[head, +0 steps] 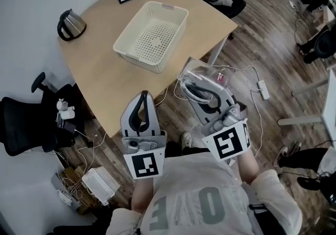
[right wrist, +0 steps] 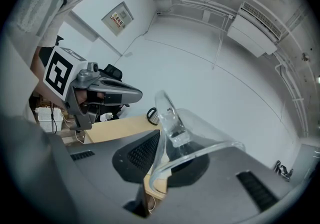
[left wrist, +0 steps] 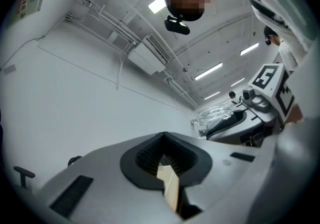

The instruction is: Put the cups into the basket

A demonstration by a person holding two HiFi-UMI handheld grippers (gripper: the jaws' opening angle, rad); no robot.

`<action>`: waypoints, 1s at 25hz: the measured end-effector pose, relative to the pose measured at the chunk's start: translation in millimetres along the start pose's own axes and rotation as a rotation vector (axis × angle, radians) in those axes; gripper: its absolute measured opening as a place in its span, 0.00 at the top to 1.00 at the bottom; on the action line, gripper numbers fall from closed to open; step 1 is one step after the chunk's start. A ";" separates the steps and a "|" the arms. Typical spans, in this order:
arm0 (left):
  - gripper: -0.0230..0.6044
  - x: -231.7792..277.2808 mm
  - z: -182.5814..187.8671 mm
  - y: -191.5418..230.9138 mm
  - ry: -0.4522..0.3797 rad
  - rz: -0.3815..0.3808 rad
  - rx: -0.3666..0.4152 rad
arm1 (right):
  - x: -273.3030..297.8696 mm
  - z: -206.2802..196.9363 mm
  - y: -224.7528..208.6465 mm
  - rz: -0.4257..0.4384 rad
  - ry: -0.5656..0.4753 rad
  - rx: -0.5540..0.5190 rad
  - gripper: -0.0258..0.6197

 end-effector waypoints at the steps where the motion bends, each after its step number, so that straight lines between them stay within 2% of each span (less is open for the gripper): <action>1: 0.95 5.3 -1.8 -2.5 0.005 -0.001 -0.001 | 2.3 -4.1 -4.8 0.003 -0.002 0.001 0.91; 12: 0.95 62.1 -23.6 7.6 0.017 -0.005 -0.005 | 45.6 -29.9 -36.4 0.026 -0.019 0.010 0.91; 16: 0.95 96.8 -28.1 30.8 -0.023 0.000 0.012 | 78.0 -31.1 -53.1 0.017 -0.025 -0.005 0.91; 20: 0.95 137.2 -24.0 56.5 -0.074 0.008 -0.007 | 111.0 -26.9 -77.6 0.022 -0.034 -0.020 0.91; 25: 0.95 181.2 -35.5 91.8 -0.060 0.020 0.028 | 166.0 -24.8 -112.3 0.008 -0.032 -0.053 0.91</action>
Point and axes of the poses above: the fingertips, and each gripper's own axes: x forward along the fingers, y to its left, z out of its top, the point moved 7 cm from there along -x, backward along the fingers, and after that the axes turned 7 degrees about -x, right-handed, at the moved point
